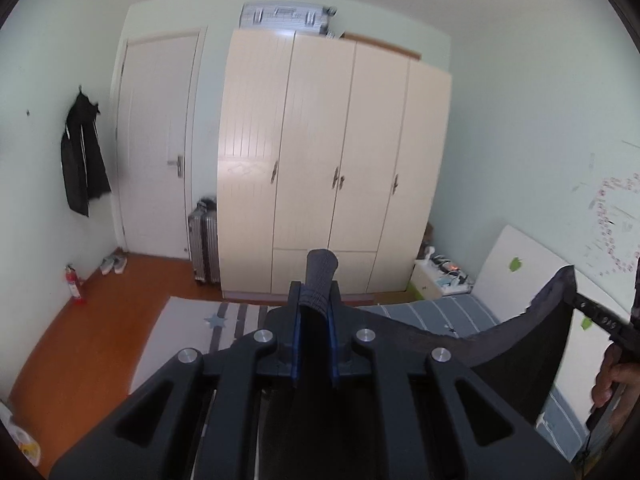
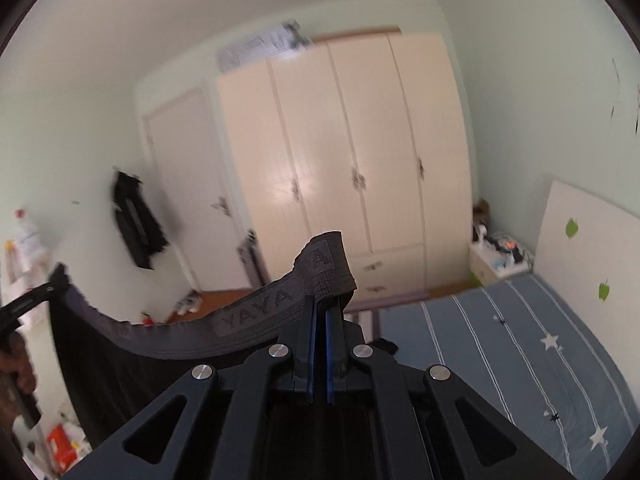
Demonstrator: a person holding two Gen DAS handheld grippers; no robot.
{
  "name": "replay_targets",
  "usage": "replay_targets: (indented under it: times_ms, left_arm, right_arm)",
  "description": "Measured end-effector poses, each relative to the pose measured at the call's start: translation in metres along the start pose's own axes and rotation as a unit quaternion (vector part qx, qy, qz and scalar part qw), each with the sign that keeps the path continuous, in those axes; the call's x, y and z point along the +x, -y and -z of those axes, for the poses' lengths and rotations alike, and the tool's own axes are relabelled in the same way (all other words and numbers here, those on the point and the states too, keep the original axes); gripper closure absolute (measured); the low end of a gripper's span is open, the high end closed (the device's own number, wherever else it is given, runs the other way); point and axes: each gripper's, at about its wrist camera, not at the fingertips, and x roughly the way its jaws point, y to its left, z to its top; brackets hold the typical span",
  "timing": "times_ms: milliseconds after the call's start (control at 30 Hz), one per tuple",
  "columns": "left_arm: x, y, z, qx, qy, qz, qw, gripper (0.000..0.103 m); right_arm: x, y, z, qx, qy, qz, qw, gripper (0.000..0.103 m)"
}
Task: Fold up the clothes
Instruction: 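Lift the black trousers by the waistband with both tools and shake them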
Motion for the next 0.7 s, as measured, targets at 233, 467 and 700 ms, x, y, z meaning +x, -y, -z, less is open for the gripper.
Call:
replay_targets:
  times_ms: [233,467,700]
  left_arm:
    - [0.069,0.033,-0.114,0.035,0.039,-0.028,0.9982,0.095]
    - [-0.029,0.046,-0.207,0.057,0.144,-0.01,0.9879,0.095]
    - [-0.087,0.024,-0.071,0.041,0.11,0.026,0.9928,0.095]
  right_arm:
    - [0.099,-0.003,-0.108,-0.005,0.051,0.035,0.998,0.101]
    - [0.01,-0.008,-0.208,-0.012,0.199,0.013,0.98,0.101]
    - [-0.047,0.008,-0.1,-0.066,0.179,0.001,0.982,0.101]
